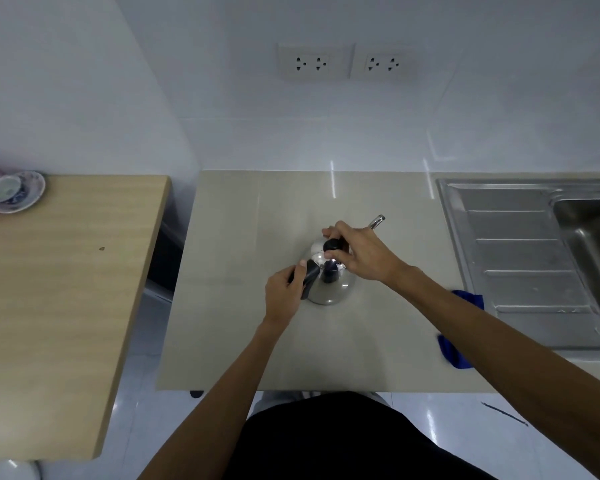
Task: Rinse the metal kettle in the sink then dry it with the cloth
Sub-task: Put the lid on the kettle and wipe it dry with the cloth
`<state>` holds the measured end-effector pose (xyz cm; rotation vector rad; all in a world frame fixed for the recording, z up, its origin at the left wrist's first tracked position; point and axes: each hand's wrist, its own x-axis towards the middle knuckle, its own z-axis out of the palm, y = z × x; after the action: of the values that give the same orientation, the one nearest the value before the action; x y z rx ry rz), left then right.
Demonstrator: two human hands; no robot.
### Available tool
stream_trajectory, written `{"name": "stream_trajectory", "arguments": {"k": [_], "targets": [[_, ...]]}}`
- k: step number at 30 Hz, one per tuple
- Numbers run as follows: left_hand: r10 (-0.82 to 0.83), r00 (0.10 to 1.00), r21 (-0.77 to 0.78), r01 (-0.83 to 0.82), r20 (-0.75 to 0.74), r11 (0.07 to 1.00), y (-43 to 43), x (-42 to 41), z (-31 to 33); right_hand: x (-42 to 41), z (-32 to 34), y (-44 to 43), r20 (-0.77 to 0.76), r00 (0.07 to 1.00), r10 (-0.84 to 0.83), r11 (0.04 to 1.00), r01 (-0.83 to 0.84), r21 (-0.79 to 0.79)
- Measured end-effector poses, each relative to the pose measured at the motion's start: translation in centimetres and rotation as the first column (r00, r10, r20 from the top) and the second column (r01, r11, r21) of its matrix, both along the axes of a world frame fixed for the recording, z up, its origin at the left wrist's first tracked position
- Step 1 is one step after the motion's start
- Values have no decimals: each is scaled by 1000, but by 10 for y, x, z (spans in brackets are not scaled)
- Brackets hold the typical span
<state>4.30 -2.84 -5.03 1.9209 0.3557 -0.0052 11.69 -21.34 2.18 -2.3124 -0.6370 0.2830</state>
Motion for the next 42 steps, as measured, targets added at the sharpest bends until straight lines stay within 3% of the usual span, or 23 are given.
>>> {"name": "stream_trajectory", "arguments": {"k": [5,12,15,17,20,23,25,27,30,32,35,42], "targets": [[-15,1000,66,15,3,998,-3,-4,8,-7,-2,-1,27,1000,-1,1000,2,-16],[26,998,-20,-27,-54,999,-17,-15,12,-5,9,-6,-90,991,103,986,-114,-120],[73,993,-42,-77,-91,996,-28,-23,14,-11,8,-7,-64,993,96,984,-104,-147],[116,987,-66,-124,-112,990,-36,-29,17,-19,11,-10,-28,999,29,992,-33,-122],[179,974,-73,-190,-137,979,-44,-37,18,-35,9,-31,-40,980,-197,980,198,21],[241,966,-16,-244,-92,970,-41,-37,26,-61,-18,-81,5,833,-553,829,549,107],[172,983,76,-176,58,981,-39,-29,37,-88,-46,-123,56,648,-760,649,760,22],[-31,978,237,-19,206,971,-40,-15,47,-118,-78,-160,162,532,-831,519,847,-118],[-343,912,466,210,223,860,-46,12,51,-148,-119,-192,144,587,-797,510,781,-360],[-441,875,499,296,200,814,-51,26,50,-156,-138,-196,81,641,-763,542,703,-460],[-463,860,431,341,216,835,-50,35,43,-156,-155,-196,130,643,-755,516,704,-488],[-416,877,296,342,240,892,-50,38,35,-139,-173,-206,285,520,-805,390,826,-406]]}}
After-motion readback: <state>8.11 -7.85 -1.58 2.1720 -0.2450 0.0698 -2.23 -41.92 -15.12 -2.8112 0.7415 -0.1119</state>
